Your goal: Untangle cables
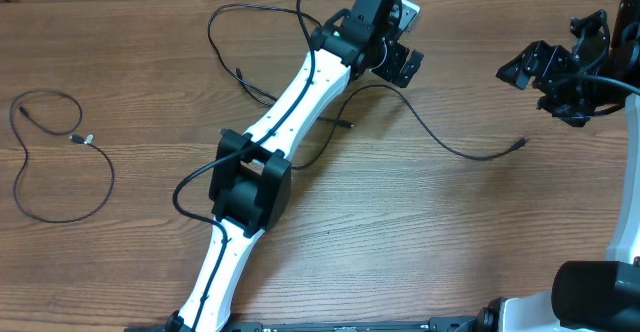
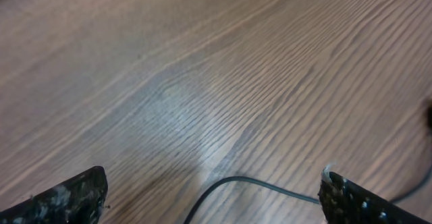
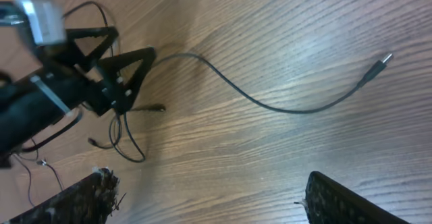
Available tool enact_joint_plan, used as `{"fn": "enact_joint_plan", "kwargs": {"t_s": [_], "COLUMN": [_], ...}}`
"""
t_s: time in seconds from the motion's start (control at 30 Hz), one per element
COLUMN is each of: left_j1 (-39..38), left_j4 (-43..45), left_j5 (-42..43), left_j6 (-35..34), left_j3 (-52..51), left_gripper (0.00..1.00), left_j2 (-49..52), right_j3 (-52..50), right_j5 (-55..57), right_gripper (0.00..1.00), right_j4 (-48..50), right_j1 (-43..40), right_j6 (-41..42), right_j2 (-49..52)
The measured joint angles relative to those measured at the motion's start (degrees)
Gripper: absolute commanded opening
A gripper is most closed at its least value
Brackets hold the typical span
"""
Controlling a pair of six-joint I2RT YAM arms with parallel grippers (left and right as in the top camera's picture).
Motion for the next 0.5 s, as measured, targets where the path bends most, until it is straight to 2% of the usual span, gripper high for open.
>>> {"fn": "enact_joint_plan", "kwargs": {"t_s": [0.33,0.5], "left_j1": [-0.7,-1.03], "left_j4": [-0.09,-9.16], "left_j5": [-0.87,-3.26], "left_j6": [1.51,5.22], "left_j3": [0.0,0.02], "left_gripper": [0.94,0.85], "left_j2": [4.15,4.17], "right_j3": [0.0,0.0], "right_j5": [0.0,0.0], "right_gripper": [0.88,0.88], "right_j4": [-0.52,-0.98], "right_j1": [0.02,0.02], "right_j6": [-1.09,-1.33], "right_j2": [0.0,0.0]}}
